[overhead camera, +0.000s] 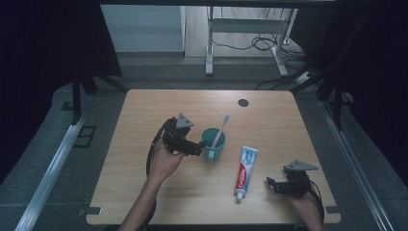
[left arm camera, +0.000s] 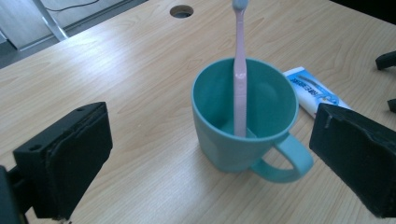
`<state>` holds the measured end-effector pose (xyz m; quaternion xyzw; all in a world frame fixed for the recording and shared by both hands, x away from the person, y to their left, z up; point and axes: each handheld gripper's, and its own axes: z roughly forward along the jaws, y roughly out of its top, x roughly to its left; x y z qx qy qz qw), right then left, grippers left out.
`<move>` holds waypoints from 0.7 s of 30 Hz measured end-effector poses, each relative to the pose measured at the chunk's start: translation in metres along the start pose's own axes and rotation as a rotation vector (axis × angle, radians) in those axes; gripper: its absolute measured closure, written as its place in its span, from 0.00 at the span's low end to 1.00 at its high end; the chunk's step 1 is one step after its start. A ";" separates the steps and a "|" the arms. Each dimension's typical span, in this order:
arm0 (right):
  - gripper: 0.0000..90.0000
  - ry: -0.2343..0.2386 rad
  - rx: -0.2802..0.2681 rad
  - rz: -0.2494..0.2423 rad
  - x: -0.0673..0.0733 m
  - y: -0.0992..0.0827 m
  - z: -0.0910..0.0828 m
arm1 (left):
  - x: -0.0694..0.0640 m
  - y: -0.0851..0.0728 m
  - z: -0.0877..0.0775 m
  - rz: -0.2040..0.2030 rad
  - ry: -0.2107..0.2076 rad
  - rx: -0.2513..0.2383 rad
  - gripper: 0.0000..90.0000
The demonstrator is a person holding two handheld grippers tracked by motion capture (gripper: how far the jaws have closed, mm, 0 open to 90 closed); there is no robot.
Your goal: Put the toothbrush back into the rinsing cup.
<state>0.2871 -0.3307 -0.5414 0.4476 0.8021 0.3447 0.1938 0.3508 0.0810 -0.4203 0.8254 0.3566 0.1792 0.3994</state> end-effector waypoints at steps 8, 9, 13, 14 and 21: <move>0.14 0.001 0.001 0.002 0.000 0.000 0.000 | 0.003 -0.016 -0.007 -0.001 0.018 0.001 0.00; 0.14 0.001 0.002 0.003 0.000 0.000 0.000 | 0.003 -0.018 -0.008 -0.002 0.019 0.001 0.00; 0.14 0.001 0.001 0.002 0.000 0.000 0.000 | 0.003 -0.028 -0.009 0.002 0.024 0.002 0.00; 0.14 0.001 0.001 0.001 0.000 0.000 0.000 | 0.003 -0.030 -0.010 0.001 0.025 0.002 0.00; 0.14 0.001 0.002 0.001 0.000 0.000 0.000 | 0.001 -0.047 -0.011 0.003 0.031 -0.003 0.00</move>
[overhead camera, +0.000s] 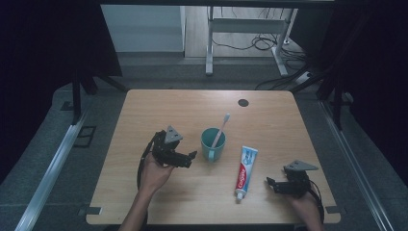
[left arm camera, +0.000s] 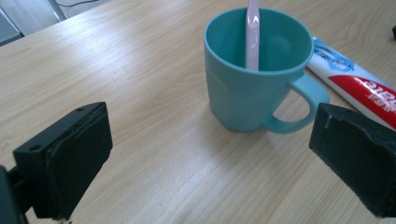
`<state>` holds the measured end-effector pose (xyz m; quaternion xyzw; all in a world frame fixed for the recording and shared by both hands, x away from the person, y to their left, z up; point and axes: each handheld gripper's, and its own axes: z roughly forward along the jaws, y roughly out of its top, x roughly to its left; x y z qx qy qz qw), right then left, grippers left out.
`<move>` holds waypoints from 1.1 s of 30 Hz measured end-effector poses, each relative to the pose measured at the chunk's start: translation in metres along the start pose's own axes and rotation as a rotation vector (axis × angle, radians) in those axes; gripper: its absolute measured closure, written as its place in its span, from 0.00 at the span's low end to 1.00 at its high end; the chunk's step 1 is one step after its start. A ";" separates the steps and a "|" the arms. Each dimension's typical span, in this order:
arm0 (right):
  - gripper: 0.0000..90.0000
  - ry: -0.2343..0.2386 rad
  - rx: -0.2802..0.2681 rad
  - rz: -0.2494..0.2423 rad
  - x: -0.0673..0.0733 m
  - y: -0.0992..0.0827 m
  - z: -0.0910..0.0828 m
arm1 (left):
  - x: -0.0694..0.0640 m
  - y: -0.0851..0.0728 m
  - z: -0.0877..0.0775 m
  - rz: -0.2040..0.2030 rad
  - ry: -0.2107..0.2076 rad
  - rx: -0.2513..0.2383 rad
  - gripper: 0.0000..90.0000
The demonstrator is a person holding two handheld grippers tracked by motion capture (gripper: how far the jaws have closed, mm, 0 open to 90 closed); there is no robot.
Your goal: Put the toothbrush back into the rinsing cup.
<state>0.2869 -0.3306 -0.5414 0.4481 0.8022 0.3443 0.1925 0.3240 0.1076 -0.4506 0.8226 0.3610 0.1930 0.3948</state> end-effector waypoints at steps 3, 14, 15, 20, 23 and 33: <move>0.14 -0.001 0.000 0.003 0.000 0.000 0.000 | -0.002 -0.007 0.000 -0.004 0.004 -0.004 0.00; 0.14 -0.001 0.000 0.001 0.000 0.000 0.000 | -0.009 -0.034 0.003 0.005 0.020 0.003 0.00; 0.14 0.000 0.000 0.001 0.000 0.000 0.000 | -0.010 -0.037 0.004 0.000 0.023 0.004 0.00; 0.14 0.000 0.000 0.001 0.000 0.000 0.000 | -0.010 -0.051 0.006 -0.027 0.012 0.001 0.00; 0.14 0.000 0.000 0.001 0.000 0.000 0.000 | -0.010 -0.059 0.007 -0.041 0.009 0.000 0.00; 0.14 0.000 -0.001 -0.001 0.000 0.000 0.000 | -0.009 -0.079 0.008 -0.048 0.015 0.042 0.00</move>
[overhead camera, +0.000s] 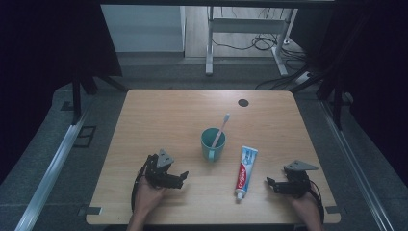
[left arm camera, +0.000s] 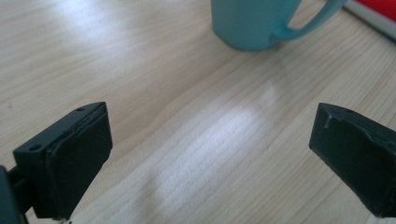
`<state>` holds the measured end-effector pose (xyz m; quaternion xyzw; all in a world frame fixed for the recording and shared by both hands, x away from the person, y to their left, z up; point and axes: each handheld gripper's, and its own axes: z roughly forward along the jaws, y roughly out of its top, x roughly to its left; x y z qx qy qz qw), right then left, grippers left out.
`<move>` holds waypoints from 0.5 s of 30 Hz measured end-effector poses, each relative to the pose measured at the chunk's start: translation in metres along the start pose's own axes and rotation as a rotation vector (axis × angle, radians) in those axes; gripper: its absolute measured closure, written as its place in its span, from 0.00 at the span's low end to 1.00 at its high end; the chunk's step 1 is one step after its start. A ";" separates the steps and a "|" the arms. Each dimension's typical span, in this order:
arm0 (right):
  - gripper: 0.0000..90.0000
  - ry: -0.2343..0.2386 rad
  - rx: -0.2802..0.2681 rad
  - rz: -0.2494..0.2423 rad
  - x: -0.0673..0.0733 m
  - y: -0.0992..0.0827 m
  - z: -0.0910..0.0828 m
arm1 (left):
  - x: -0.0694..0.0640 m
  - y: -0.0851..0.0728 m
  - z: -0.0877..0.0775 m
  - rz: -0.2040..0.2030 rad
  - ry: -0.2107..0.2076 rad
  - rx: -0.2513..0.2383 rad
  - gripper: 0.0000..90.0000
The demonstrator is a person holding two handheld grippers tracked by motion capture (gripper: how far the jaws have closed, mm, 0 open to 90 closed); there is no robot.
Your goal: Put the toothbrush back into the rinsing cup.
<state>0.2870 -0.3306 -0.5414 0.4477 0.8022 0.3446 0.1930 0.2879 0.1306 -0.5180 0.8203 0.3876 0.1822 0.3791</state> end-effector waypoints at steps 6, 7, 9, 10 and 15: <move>0.14 -0.001 0.000 0.000 0.000 0.000 0.000 | 0.000 -0.007 0.005 -0.004 0.002 0.026 0.00; 0.14 -0.001 0.000 0.001 0.000 0.000 0.000 | 0.000 -0.008 0.006 -0.007 0.000 0.029 0.00; 0.14 -0.001 -0.001 0.000 0.000 0.000 0.000 | 0.001 -0.011 0.008 -0.015 -0.002 0.039 0.00; 0.14 0.000 -0.001 0.001 0.000 0.000 0.000 | 0.001 -0.012 0.009 -0.016 -0.002 0.044 0.00; 0.14 0.001 -0.001 0.003 0.000 0.000 0.000 | 0.000 -0.015 0.014 -0.009 -0.002 0.066 0.00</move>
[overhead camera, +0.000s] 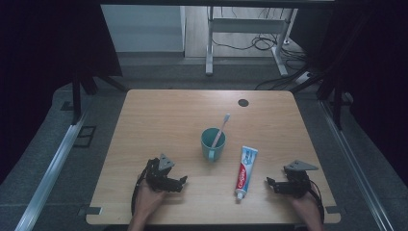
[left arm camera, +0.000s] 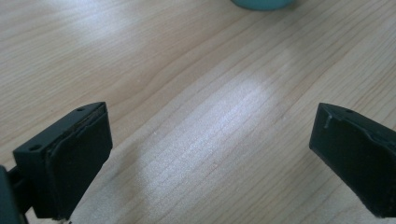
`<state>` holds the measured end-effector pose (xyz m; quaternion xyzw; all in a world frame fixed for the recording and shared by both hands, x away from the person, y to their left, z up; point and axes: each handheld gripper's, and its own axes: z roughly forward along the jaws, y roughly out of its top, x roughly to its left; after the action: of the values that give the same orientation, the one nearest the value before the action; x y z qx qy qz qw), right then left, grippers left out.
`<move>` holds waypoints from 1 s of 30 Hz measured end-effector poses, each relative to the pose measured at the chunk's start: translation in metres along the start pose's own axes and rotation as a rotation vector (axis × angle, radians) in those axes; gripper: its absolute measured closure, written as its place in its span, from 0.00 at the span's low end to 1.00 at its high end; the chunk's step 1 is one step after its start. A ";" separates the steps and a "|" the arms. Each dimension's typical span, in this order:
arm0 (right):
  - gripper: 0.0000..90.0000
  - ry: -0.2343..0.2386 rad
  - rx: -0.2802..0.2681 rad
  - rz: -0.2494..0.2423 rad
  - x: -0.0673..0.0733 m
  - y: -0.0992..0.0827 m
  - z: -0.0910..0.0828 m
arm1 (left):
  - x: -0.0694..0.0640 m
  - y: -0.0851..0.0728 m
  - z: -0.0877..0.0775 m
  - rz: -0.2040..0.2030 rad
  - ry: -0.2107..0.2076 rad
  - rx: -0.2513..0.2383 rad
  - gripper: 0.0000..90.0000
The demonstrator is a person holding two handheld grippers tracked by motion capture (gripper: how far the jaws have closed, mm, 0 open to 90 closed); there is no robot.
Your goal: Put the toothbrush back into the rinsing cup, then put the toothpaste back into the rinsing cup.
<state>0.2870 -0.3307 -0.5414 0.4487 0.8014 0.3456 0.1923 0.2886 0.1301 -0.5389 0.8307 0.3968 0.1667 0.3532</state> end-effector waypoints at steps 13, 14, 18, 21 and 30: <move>0.18 0.012 0.015 -0.002 0.001 0.002 -0.002 | -0.002 0.000 0.007 0.006 -0.006 0.049 0.00; 0.18 0.015 0.016 -0.003 0.001 0.003 -0.002 | -0.002 0.000 0.008 0.006 -0.007 0.058 0.00; 0.18 0.033 0.011 -0.013 0.004 0.005 -0.005 | 0.000 0.000 0.010 -0.012 -0.025 0.076 0.00; 0.18 0.040 0.004 -0.009 0.007 0.009 -0.008 | 0.000 0.000 0.010 -0.012 -0.023 0.075 0.00; 0.21 0.072 0.011 0.012 0.008 0.013 -0.011 | 0.000 0.000 0.010 -0.013 -0.022 0.076 0.00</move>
<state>0.2832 -0.3237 -0.5246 0.4421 0.8069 0.3582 0.1588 0.2942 0.1257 -0.5453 0.8426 0.4044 0.1401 0.3270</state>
